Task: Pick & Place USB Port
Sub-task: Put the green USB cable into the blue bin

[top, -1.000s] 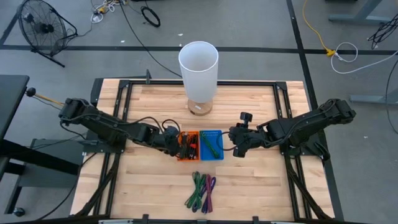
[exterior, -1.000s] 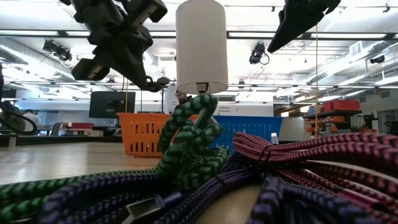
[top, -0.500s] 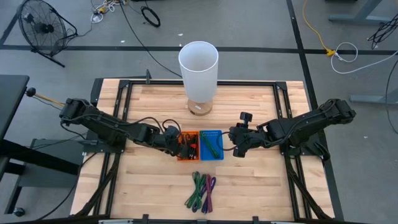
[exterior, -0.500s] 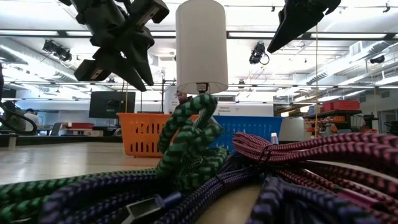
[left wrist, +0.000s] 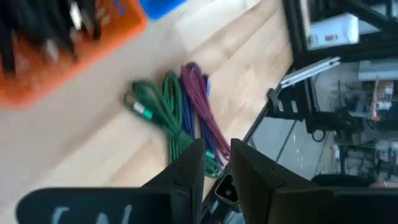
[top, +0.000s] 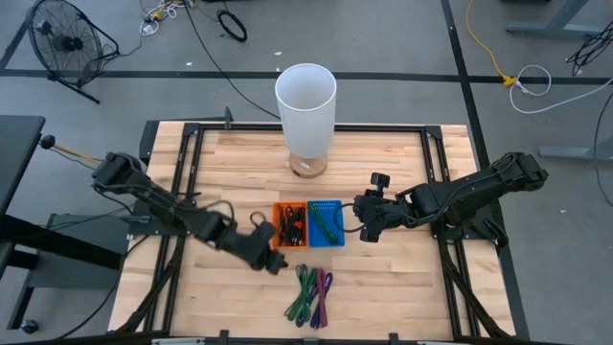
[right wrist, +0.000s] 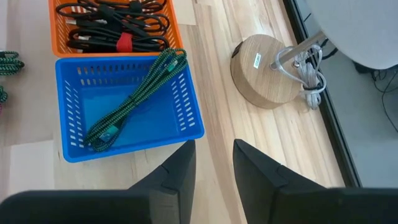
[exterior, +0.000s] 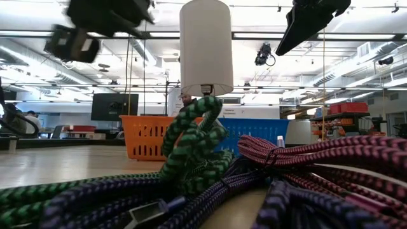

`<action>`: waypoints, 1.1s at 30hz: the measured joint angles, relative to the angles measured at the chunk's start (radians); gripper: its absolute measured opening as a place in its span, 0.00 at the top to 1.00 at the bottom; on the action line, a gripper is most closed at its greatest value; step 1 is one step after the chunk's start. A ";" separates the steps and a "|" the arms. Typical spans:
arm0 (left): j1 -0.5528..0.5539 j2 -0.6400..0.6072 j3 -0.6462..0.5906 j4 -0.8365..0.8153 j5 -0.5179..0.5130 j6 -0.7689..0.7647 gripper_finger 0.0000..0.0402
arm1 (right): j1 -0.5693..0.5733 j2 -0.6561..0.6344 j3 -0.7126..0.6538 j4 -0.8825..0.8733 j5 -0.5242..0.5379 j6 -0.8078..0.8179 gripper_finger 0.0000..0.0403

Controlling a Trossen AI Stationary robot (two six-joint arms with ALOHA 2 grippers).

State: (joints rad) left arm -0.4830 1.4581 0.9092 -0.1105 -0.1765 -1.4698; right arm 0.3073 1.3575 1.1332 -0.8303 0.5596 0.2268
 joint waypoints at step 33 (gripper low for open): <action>-0.114 0.408 0.000 0.457 -0.051 -0.271 0.62 | 0.000 0.000 0.000 0.019 0.000 -0.003 0.73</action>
State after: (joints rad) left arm -0.5975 1.8660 0.9092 0.3466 -0.2274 -1.7405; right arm 0.3073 1.3575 1.1332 -0.8112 0.5600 0.2241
